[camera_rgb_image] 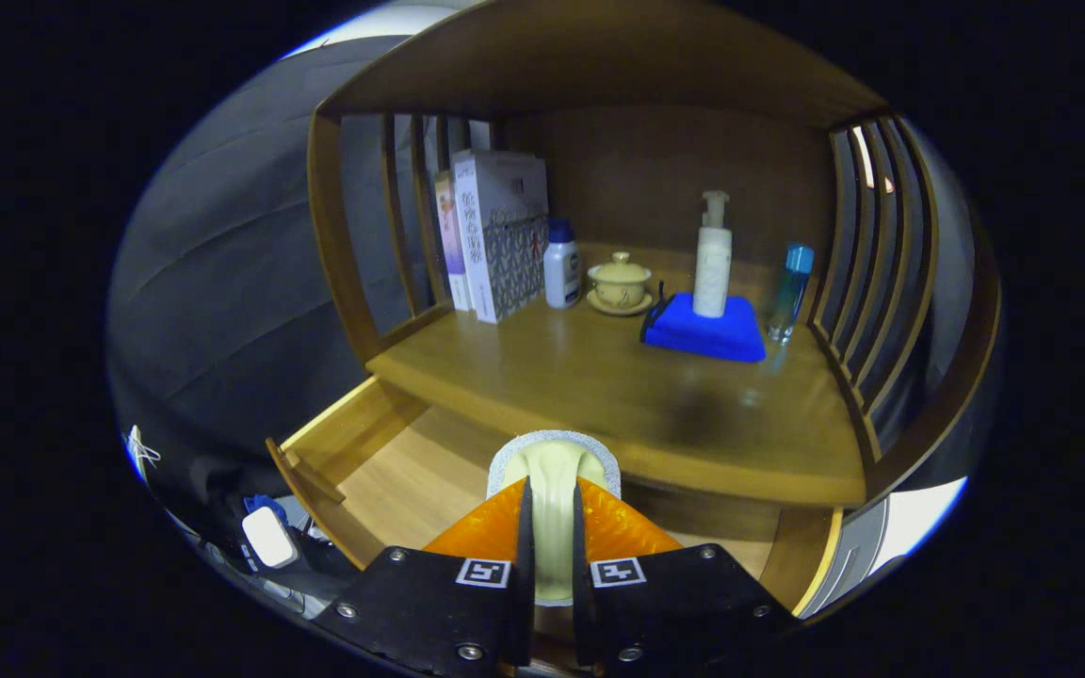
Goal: Pull open the drawer, take out the items inside it, and place them on the countertop above the cabinet.
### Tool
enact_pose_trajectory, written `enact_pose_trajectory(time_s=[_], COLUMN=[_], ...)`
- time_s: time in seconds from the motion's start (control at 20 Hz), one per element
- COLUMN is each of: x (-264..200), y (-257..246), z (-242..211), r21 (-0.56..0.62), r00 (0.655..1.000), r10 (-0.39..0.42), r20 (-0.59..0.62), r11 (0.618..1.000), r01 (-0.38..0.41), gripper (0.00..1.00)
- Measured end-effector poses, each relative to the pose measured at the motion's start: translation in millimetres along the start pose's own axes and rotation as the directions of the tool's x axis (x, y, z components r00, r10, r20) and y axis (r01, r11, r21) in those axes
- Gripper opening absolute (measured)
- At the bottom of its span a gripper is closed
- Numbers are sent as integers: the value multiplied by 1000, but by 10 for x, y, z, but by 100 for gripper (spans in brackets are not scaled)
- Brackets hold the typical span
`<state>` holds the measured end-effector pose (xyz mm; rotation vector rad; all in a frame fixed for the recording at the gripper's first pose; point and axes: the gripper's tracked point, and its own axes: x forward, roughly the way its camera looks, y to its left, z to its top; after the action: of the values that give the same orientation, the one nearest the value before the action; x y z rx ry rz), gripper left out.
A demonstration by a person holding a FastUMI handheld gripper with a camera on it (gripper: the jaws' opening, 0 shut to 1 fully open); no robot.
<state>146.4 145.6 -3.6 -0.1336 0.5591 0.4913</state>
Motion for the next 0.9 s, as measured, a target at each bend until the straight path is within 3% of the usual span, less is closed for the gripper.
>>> enact_pose_trajectory(time_s=[0.45,0.9], x=[466,971], y=[-333,-680], z=[785,585], r21=[170,259], r00=[995,983], r10=[-66,-182], r20=[77,-36], r11=[984,948], r01=[52,185], gripper=[17,23])
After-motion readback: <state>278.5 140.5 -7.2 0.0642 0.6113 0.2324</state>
